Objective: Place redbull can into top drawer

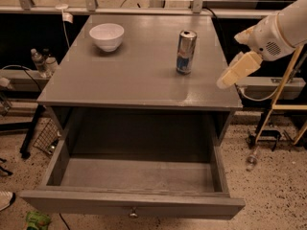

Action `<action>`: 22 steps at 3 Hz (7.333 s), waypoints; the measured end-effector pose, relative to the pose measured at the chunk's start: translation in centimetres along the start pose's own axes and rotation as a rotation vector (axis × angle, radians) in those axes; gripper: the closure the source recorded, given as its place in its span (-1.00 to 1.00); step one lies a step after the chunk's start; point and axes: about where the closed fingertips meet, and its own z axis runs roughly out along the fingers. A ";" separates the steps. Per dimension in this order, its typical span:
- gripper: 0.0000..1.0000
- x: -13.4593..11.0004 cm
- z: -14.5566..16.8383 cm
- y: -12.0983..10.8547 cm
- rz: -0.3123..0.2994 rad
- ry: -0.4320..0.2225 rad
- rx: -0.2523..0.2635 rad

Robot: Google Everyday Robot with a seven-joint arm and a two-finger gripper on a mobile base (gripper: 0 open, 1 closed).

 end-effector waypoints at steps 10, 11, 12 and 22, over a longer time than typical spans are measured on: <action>0.99 -10.3 6.2 -2.5 0.111 -0.545 -0.061; 1.00 -10.0 4.1 0.6 0.047 -0.484 -0.102; 1.00 -10.1 3.9 1.3 0.036 -0.477 -0.123; 1.00 -1.1 12.2 24.4 0.074 -0.626 -0.491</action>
Offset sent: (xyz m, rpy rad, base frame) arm 0.0691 0.0265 0.0007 0.3887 -0.1111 -0.0670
